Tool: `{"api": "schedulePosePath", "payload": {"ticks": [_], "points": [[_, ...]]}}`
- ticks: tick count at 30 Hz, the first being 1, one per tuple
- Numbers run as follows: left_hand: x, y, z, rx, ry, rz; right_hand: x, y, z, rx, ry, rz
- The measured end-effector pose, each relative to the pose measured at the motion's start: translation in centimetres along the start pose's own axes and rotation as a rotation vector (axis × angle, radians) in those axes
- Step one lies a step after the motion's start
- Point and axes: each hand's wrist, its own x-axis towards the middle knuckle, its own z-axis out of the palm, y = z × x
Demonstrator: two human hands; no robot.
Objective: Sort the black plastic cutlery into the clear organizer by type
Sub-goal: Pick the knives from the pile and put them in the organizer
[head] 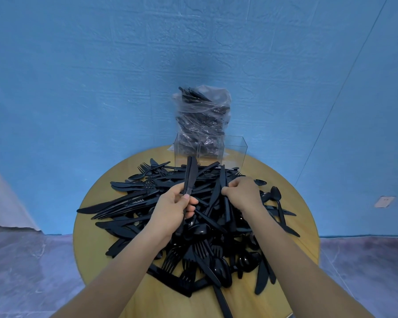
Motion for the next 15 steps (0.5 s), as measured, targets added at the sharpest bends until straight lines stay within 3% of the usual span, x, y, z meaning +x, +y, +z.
{"api": "schedulePosePath", "payload": {"ticks": [3, 7, 15], "points": [[0.2, 0.1, 0.8, -0.018, -0.015, -0.005, -0.8, -0.8, -1.0, 0.090, 0.061, -0.065], [0.2, 0.2, 2.1, -0.062, -0.040, -0.025, -2.8, -2.2, -0.7, 0.116, -0.007, -0.206], [-0.5, 1.1, 3.3, -0.058, -0.111, 0.041, -2.9, -1.6, 0.5, 0.234, -0.083, -0.161]]}}
